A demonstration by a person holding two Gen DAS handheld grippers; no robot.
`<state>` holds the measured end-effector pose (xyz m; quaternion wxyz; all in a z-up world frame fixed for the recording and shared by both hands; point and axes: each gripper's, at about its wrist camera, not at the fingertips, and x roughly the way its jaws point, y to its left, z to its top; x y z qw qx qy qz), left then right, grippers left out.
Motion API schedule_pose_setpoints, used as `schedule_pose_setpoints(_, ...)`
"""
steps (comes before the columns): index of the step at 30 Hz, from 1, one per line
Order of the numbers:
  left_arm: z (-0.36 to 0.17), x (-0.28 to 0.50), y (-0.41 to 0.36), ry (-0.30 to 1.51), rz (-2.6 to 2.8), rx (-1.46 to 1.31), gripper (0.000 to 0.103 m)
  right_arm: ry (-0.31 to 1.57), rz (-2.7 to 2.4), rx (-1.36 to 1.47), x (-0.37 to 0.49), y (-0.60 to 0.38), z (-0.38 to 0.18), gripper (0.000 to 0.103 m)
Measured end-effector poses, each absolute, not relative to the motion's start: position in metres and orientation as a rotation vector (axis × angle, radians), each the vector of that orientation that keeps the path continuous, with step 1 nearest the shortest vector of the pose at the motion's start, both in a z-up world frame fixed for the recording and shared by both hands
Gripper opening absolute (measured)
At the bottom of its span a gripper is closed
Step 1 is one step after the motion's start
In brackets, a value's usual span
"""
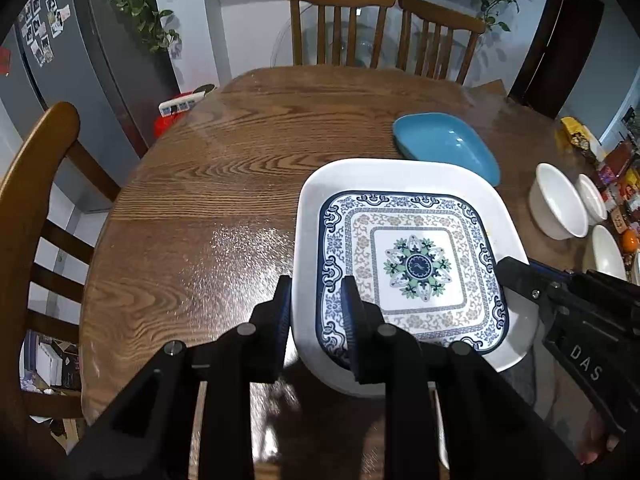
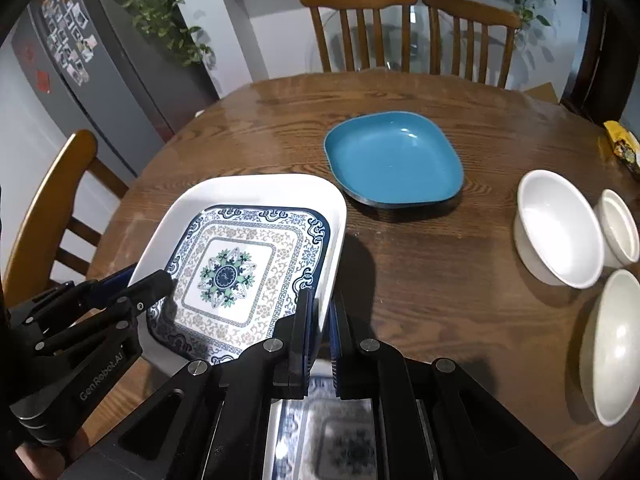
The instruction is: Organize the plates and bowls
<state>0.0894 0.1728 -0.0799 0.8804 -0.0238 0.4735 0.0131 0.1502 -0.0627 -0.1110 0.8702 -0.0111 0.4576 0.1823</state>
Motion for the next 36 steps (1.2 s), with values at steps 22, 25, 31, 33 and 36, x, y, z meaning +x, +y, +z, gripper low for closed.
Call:
schedule_pose_setpoints(22,-0.083,0.023,0.091,1.007,-0.045,0.002,0.021,0.969,0.337,0.035,0.077,-0.151,-0.120,0.010)
schedule_pose_setpoints(25,-0.097,0.019,0.086,1.034,-0.025,0.001,0.021,0.989,0.347,0.023,0.075,-0.153,-0.131,0.010)
schedule_pose_setpoints(31,-0.117,0.018,0.081,1.050,0.010,-0.015,0.021,1.024,0.372,0.004,0.080,-0.154,-0.155,0.010)
schedule_pose_setpoints(33,-0.121,0.019,0.079,1.055,0.018,-0.018,0.021,1.025,0.379,-0.009,0.081,-0.154,-0.158,0.010)
schedule_pose_setpoints(36,-0.126,0.021,0.075,1.063,0.029,-0.017,0.021,1.023,0.383,-0.029,0.082,-0.155,-0.160,0.010)
